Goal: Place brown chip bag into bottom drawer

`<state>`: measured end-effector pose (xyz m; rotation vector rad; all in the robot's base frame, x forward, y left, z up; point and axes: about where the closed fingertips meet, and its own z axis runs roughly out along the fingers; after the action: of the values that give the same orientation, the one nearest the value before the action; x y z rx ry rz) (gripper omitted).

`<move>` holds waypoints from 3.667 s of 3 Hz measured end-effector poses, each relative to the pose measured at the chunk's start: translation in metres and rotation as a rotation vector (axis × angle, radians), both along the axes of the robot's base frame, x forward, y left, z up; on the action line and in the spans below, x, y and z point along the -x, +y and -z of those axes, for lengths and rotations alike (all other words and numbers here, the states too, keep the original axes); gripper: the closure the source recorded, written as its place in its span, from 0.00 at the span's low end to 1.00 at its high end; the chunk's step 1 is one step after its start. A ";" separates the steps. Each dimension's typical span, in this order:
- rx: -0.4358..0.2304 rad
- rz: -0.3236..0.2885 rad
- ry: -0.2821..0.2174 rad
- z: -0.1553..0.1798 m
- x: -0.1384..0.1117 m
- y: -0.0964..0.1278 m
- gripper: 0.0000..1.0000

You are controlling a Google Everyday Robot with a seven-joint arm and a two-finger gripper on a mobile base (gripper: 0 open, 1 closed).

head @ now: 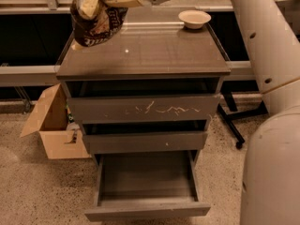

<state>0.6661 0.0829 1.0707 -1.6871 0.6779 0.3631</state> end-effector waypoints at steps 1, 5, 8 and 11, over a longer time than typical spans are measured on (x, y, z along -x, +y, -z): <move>-0.066 -0.050 0.079 0.006 0.030 0.007 1.00; 0.019 -0.166 0.235 0.055 0.121 0.043 1.00; 0.223 -0.019 0.565 0.207 0.237 0.028 1.00; 0.165 -0.008 0.757 0.322 0.248 0.006 1.00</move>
Offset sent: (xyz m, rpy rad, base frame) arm -0.0268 0.0049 -0.0041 0.0560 0.0675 0.0428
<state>0.4178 0.0885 0.7485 -1.6922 1.2772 0.9979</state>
